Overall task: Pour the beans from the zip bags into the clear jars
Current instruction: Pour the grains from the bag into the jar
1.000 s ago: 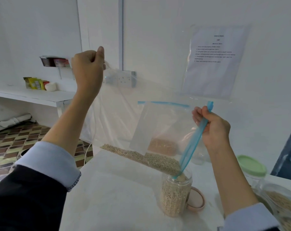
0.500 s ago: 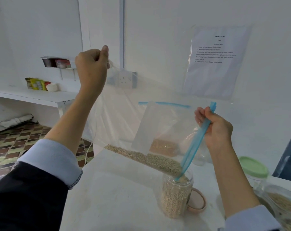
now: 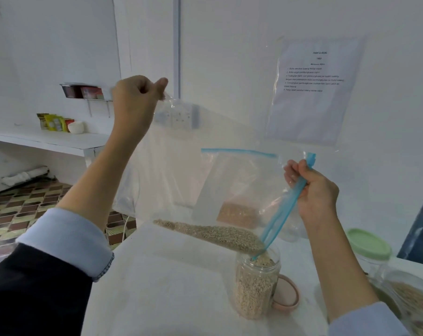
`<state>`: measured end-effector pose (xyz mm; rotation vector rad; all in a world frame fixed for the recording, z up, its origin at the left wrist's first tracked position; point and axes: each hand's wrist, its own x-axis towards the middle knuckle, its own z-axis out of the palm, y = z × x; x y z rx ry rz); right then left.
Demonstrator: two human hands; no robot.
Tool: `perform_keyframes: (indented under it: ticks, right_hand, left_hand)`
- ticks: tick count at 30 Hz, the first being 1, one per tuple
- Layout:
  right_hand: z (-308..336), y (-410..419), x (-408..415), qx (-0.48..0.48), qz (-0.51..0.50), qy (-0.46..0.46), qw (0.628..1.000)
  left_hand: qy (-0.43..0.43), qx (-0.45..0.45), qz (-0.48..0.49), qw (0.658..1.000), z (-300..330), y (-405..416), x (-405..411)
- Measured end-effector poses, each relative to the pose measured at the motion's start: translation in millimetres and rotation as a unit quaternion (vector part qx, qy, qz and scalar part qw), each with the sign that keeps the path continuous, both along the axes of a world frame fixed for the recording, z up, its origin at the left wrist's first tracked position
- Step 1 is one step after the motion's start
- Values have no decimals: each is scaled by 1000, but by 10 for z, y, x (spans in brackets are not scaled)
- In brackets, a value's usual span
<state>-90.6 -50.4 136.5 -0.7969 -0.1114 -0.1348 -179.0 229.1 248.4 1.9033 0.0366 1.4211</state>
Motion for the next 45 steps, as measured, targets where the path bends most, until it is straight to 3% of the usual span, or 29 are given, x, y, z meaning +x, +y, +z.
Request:
perform_keyframes:
  ticks: [8, 24, 39, 45]
  right_hand:
    - [-8, 33, 6, -9, 3, 5, 1000]
    - [4, 35, -9, -4, -13, 11, 1000]
    - [-17, 42, -72, -7, -1, 1, 1000]
    - [16, -19, -50, 16, -14, 4, 1000]
  left_hand:
    - [47, 2, -16, 999, 26, 75, 0]
    - [48, 29, -13, 998, 76, 30, 35]
    - [27, 140, 71, 987, 66, -78, 161]
    - [7, 94, 52, 994, 119, -12, 144]
